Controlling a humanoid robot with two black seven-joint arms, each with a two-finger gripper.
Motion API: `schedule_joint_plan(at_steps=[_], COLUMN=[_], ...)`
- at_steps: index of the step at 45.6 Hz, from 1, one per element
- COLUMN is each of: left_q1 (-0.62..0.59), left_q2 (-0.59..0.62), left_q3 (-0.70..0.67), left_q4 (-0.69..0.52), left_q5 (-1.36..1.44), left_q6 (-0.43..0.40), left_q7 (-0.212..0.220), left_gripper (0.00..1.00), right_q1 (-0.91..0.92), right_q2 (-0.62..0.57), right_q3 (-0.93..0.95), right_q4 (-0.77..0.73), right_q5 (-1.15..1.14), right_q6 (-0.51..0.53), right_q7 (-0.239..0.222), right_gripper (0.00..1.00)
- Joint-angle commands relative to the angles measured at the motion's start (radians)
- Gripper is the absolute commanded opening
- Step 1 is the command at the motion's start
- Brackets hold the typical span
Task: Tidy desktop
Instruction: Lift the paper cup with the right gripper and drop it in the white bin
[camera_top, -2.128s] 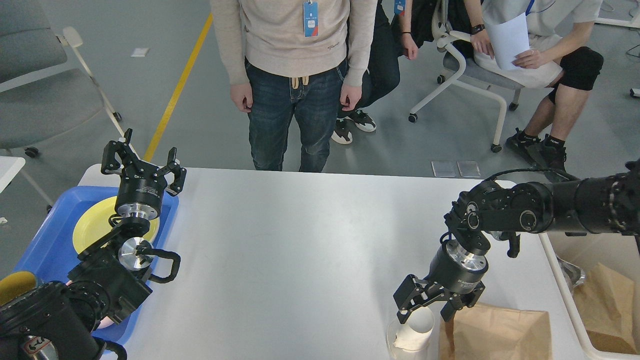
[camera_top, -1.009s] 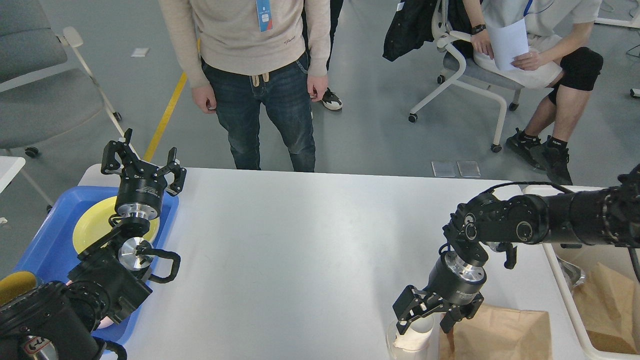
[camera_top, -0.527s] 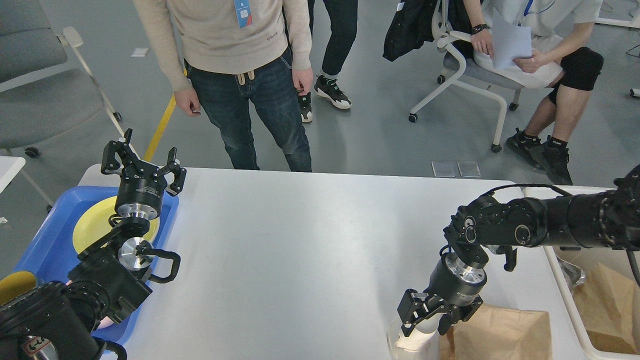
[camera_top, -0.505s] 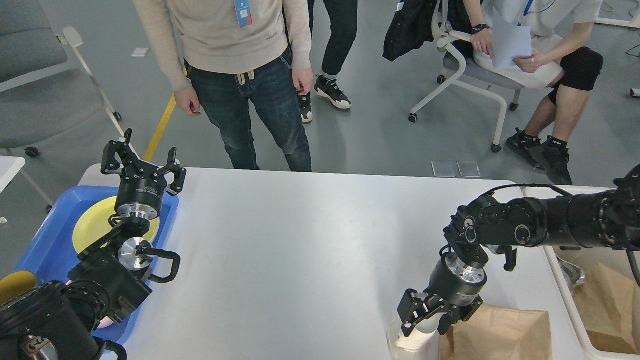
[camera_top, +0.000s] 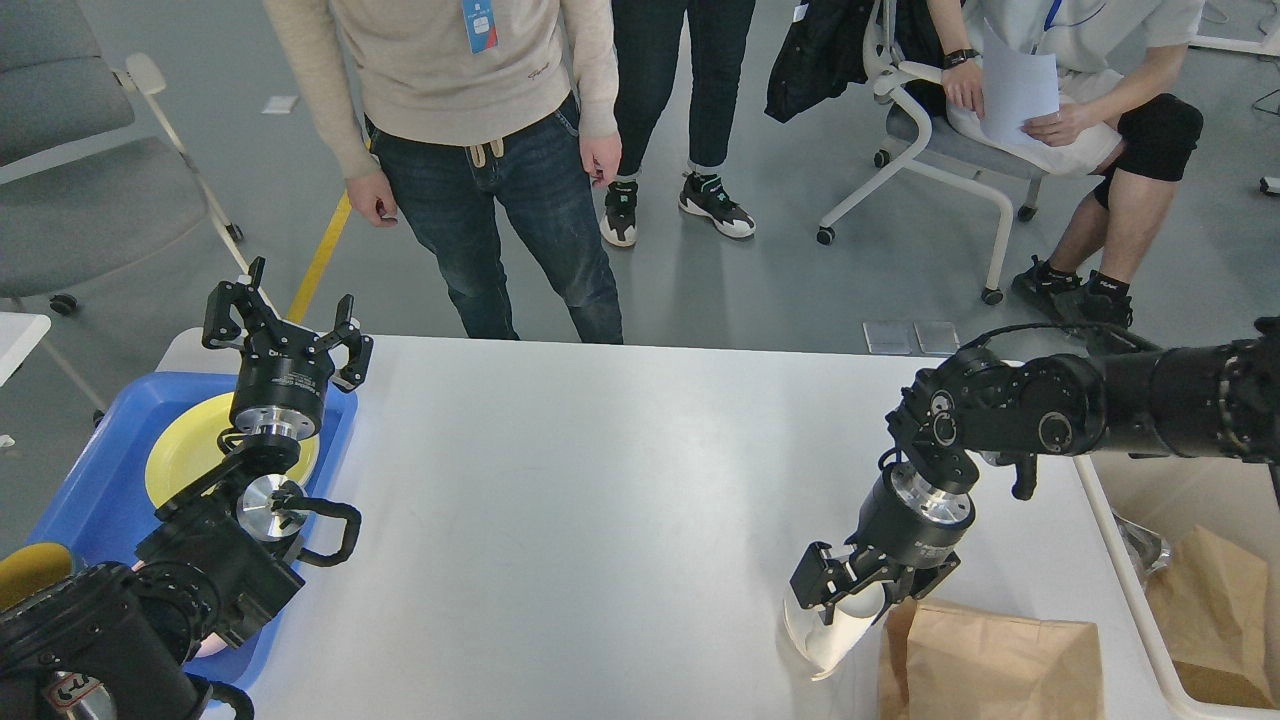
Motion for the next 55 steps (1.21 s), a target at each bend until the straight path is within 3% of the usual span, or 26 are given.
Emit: schedule_joint_plan(at_steps=[1, 4, 10, 25, 39, 44, 50, 55], left_q1=[0.000, 0.000, 0.000, 0.002, 0.000, 0.002, 0.002, 0.000], left_q2=[0.000, 0.000, 0.000, 0.000, 0.000, 0.000, 0.000, 0.000], left_q3=[0.000, 0.000, 0.000, 0.000, 0.000, 0.000, 0.000, 0.000], left_q4=[0.000, 0.000, 0.000, 0.000, 0.000, 0.000, 0.000, 0.000], left_q5=[0.000, 0.000, 0.000, 0.000, -0.002, 0.000, 0.000, -0.002], left_q6=[0.000, 0.000, 0.000, 0.000, 0.000, 0.000, 0.000, 0.000], left_q7=[0.001, -0.001, -0.001, -0.001, -0.001, -0.001, -0.001, -0.001], left_gripper=[0.97, 0.97, 0.97, 0.97, 0.97, 0.97, 0.97, 0.97], right_q1=[0.092, 0.139, 0.236, 0.492, 0.471, 0.365, 0.133, -0.066], right_q2=[-0.053, -0.090, -0.186, -0.376, -0.413, -0.413, -0.384, -0.329], right_q3=[0.014, 0.037, 0.102, 0.135, 0.148, 0.146, 0.152, 0.151], right_q4=[0.009, 0.014, 0.014, 0.010, -0.020, -0.174, -0.551, -0.788], right_q5=[0.002, 0.003, 0.002, 0.003, -0.003, -0.006, -0.006, -0.004], right_q6=[0.025, 0.054, 0.144, 0.144, 0.144, 0.144, 0.144, 0.036], right_q7=[0.005, 0.006, 0.008, 0.008, 0.006, 0.000, 0.002, 0.002], right_gripper=[0.06, 0.01, 0.00, 0.00, 0.00, 0.00, 0.00, 0.00])
